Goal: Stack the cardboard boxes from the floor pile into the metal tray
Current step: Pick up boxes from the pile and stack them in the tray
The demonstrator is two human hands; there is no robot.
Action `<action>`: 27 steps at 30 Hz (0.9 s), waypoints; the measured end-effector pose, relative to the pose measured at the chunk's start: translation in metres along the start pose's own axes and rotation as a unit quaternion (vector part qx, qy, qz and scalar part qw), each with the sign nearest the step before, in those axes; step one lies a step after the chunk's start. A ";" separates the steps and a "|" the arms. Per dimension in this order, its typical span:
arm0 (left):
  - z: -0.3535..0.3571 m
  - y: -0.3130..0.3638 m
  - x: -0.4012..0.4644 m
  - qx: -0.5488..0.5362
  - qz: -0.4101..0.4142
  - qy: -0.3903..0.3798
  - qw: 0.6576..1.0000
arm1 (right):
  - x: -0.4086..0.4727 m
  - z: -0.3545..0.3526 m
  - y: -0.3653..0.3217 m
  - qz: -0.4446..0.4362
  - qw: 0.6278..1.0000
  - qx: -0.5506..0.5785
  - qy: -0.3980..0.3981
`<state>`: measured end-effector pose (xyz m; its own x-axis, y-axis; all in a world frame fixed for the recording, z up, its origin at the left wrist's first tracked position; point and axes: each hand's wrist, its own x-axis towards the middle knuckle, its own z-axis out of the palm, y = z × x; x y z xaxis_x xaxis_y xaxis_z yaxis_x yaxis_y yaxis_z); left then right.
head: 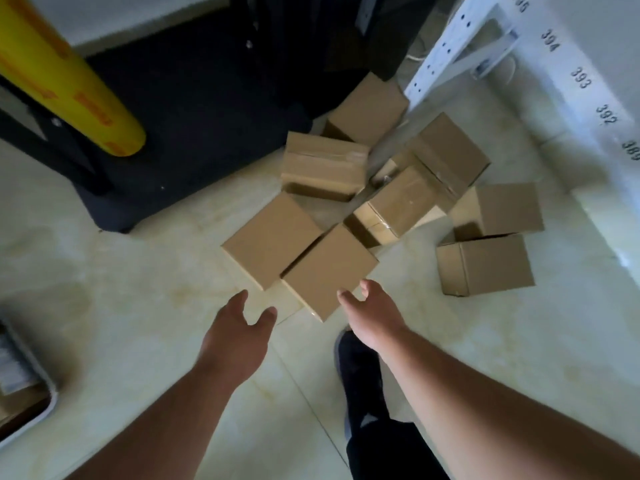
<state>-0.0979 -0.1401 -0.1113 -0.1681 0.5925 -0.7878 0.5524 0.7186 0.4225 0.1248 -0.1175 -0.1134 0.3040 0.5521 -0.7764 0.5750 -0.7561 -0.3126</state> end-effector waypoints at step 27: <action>0.320 0.206 0.041 -0.011 0.040 -0.145 0.989 | 0.165 -0.264 0.221 0.131 0.981 0.004 0.141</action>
<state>0.2702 -0.0838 -0.1998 0.1178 0.5204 -0.8458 0.5360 0.6837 0.4953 0.5025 -0.1003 -0.1662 0.6398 0.4128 -0.6482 0.4434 -0.8872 -0.1274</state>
